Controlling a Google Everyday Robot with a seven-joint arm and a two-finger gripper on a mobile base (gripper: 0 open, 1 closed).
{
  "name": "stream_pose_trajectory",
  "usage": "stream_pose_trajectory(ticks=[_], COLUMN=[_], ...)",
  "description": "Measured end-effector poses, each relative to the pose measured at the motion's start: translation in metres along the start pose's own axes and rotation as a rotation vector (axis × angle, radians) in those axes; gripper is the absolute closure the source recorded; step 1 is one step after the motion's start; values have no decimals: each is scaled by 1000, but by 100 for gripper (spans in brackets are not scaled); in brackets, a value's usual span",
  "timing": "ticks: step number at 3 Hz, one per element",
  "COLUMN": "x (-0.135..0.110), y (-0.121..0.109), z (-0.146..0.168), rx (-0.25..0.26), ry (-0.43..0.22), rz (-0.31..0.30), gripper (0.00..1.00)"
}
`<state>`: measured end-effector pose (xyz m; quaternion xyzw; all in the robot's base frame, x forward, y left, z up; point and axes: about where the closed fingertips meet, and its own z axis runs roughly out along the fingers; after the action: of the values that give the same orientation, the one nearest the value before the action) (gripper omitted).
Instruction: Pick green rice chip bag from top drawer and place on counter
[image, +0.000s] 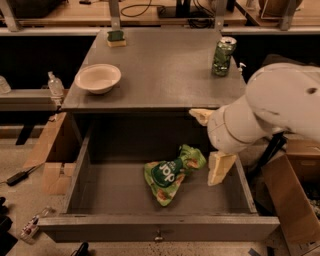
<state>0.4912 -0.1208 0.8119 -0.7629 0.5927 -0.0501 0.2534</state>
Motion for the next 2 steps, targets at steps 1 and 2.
stream_pose_trajectory(ticks=[1, 2], x=[-11, -15], y=[-15, -20], z=[44, 76], rx=[10, 3], ry=[25, 60], rz=[-127, -222], gripper=[0, 0])
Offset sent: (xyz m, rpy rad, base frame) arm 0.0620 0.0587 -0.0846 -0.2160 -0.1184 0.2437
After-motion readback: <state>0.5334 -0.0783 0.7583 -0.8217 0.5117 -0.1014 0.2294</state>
